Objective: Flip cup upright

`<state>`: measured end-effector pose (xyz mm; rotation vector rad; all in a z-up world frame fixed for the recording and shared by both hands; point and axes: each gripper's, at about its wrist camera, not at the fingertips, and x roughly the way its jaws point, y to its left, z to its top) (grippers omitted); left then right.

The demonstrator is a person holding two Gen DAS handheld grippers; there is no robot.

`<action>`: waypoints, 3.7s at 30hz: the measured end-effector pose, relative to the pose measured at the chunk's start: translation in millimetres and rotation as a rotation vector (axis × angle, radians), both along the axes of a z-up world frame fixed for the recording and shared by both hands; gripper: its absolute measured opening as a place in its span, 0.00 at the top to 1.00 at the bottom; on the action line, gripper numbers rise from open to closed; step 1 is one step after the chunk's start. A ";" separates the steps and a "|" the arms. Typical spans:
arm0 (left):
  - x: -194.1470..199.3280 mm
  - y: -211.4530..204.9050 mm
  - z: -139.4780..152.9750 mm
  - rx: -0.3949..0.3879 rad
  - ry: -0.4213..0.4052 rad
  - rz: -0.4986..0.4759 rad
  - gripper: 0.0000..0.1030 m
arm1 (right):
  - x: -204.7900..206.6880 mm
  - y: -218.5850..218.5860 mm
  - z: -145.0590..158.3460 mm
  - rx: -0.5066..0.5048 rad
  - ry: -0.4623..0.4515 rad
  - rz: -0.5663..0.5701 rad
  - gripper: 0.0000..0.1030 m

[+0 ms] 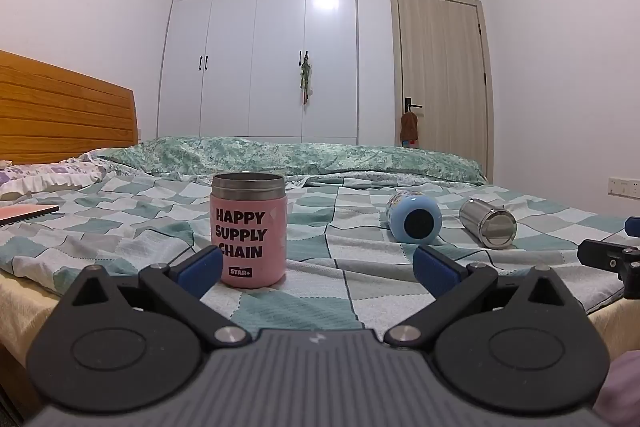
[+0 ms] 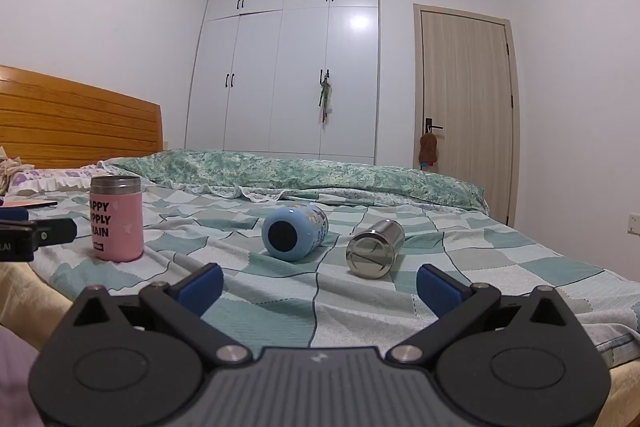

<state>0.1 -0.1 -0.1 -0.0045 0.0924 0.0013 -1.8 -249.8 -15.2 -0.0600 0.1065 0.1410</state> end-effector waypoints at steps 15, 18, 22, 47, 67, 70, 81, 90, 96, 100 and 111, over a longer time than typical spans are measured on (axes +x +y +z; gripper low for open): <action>0.1 0.1 0.0 -0.002 -0.003 0.000 0.00 | -0.2 0.0 0.3 -0.001 -0.002 0.000 0.00; 0.0 0.2 0.0 -0.002 -0.003 0.000 0.00 | -0.2 0.0 0.2 -0.002 -0.002 0.000 0.00; 0.0 0.1 0.0 -0.003 -0.004 0.000 0.00 | -0.3 0.0 0.2 -0.001 -0.001 0.000 0.00; -0.1 0.2 0.0 -0.004 -0.005 0.000 0.00 | -0.3 1.4 0.3 -0.003 -0.001 0.000 0.00; -0.2 0.2 0.0 -0.004 -0.006 0.000 0.00 | -0.4 1.9 0.4 -0.003 0.000 0.001 0.00; 0.0 0.2 0.0 -0.003 -0.005 0.001 0.00 | 0.1 2.1 0.7 -0.003 0.003 0.000 0.00; 28.1 -21.6 16.6 0.073 0.057 -0.014 0.00 | 29.5 -5.6 14.3 0.017 0.035 0.073 0.00; 99.9 -60.5 54.5 0.114 0.140 -0.129 0.00 | 100.6 -38.6 49.0 -0.018 0.059 0.115 0.00; 185.9 -92.2 69.3 0.113 0.316 -0.209 0.00 | 160.7 -66.0 59.9 -0.007 0.136 0.112 0.00; 245.2 -105.4 73.2 0.095 0.429 -0.220 0.00 | 198.8 -85.0 60.9 0.006 0.187 0.097 0.00; 379.5 -145.7 56.1 0.174 0.692 -0.186 0.00 | 307.8 -128.9 61.6 0.060 0.363 0.105 0.00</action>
